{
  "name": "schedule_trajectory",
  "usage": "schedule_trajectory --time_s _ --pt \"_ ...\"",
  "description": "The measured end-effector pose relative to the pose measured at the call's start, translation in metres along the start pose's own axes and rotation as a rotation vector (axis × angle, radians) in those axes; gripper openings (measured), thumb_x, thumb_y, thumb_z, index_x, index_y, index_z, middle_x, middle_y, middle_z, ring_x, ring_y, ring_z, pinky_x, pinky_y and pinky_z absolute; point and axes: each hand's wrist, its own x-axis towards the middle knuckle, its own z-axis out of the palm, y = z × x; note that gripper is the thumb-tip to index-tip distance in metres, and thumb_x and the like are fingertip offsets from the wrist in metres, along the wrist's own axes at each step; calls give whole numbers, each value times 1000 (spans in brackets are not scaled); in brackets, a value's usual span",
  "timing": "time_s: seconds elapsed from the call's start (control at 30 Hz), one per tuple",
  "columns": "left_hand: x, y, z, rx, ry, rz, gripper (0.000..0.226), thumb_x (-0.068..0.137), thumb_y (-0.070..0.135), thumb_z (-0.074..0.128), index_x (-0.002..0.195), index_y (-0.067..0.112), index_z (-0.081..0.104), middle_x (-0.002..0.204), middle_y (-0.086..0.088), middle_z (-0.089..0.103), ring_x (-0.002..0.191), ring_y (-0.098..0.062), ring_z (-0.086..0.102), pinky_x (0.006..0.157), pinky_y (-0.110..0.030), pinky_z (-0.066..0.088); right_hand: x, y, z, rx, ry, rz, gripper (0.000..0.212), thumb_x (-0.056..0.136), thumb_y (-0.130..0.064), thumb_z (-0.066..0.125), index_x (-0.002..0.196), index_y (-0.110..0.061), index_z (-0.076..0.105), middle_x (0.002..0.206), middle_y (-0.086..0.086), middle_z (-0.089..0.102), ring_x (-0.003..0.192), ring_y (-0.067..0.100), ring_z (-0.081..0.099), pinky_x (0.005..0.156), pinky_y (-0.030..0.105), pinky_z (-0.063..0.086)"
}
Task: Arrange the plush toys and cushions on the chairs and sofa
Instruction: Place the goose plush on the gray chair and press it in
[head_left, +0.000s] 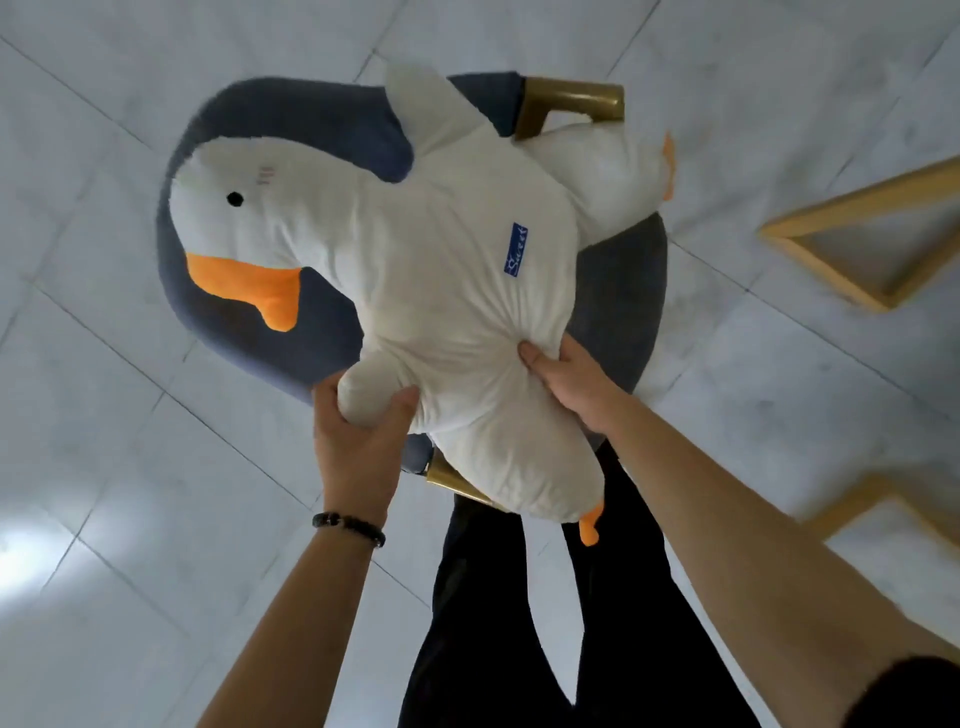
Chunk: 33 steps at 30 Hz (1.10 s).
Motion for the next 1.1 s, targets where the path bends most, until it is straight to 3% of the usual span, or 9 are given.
schedule_trajectory --time_s 0.17,0.3,0.4,0.53,0.7,0.8,0.9,1.0,1.1 --pt "28 -61 20 271 25 -47 41 83 18 78 110 24 47 93 18 56 85 -5 58 68 -18 42 64 38 33 -172 -22 30 48 105 -33 53 150 -15 47 148 7 54 136 25 50 107 29 36" --pt "23 -70 11 299 73 107 29 84 9 75 100 18 53 90 21 61 79 11 58 70 -13 46 54 46 39 -119 110 -38 49 106 -28 51 153 -19 42 147 -2 53 132 12 48 110 24 37" --pt "10 -69 3 283 82 267 27 82 2 74 100 8 55 105 15 64 92 6 60 80 -15 47 42 38 39 -110 170 -94 46 107 -30 49 152 -19 43 144 -2 54 127 7 47 102 15 35" --pt "24 -68 -1 351 48 189 40 80 10 79 104 23 49 109 -2 64 96 -19 61 85 -35 52 86 20 54 -310 5 -79 47 107 -35 48 150 -16 47 149 5 54 136 17 48 97 13 29" --pt "43 -48 2 478 -78 176 47 78 15 80 114 14 51 117 -5 59 104 -17 54 88 -30 46 106 9 41 -358 -96 -42 57 101 -50 54 149 -22 46 151 1 53 134 16 50 102 25 35" --pt "30 -25 3 555 40 495 53 79 8 76 126 -4 55 130 -23 53 119 -25 49 108 -31 40 76 28 18 -273 -120 16 88 85 -78 56 158 -38 29 158 -9 45 143 17 44 119 42 36" --pt "21 5 30 631 -21 1049 37 85 3 70 121 3 61 123 -30 61 122 -44 56 99 -56 47 41 64 12 -382 -206 134 125 63 -91 66 155 -53 -8 166 -4 30 147 24 39 117 54 38" --pt "53 23 74 999 -214 1282 43 93 13 61 136 13 62 145 -26 53 139 -45 45 114 -69 27 27 86 24 -666 -201 -38 126 70 -79 71 151 -54 -22 160 8 30 142 33 40 111 55 43" --pt "125 21 81 1385 -263 1033 58 103 44 40 157 26 30 166 -22 16 154 -42 13 116 -64 -7 28 98 27 -985 -161 -248 92 92 -69 49 158 -47 -10 135 14 39 122 34 47 97 48 51"
